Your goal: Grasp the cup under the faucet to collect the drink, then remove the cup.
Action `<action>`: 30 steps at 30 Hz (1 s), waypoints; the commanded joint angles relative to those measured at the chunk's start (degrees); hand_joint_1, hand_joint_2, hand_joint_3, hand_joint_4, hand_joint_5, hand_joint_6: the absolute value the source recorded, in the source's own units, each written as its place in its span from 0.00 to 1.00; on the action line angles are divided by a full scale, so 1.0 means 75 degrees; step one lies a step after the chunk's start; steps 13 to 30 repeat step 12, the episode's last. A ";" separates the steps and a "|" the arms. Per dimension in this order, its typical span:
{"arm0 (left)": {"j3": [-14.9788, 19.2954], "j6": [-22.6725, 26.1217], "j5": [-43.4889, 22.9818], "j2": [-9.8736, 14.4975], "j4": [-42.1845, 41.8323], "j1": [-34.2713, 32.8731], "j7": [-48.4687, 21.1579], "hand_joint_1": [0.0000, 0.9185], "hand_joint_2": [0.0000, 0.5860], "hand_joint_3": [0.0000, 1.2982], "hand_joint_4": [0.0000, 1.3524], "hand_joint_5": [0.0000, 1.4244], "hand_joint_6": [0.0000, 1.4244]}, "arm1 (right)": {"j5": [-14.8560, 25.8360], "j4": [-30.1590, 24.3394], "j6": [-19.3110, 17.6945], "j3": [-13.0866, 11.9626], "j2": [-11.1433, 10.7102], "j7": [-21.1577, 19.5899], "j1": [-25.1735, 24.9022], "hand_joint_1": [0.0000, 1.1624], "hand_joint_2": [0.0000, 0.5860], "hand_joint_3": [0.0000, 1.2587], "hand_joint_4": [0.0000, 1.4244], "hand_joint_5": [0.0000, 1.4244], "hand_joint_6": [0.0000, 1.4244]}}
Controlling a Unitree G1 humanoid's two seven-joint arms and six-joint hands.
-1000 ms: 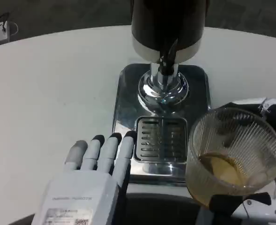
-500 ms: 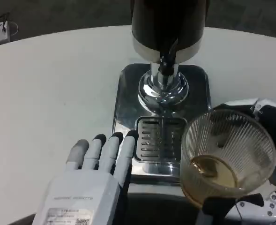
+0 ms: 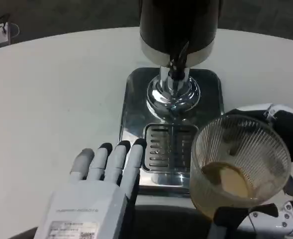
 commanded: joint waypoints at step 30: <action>-0.0314 0.0056 -0.0099 -0.0413 0.0151 0.0063 0.0136 0.00 0.09 0.00 0.00 0.00 0.00 | -0.0010 0.0096 -0.0135 0.0028 0.0099 -0.0135 -0.0125 0.98 0.15 0.71 0.75 0.90 1.00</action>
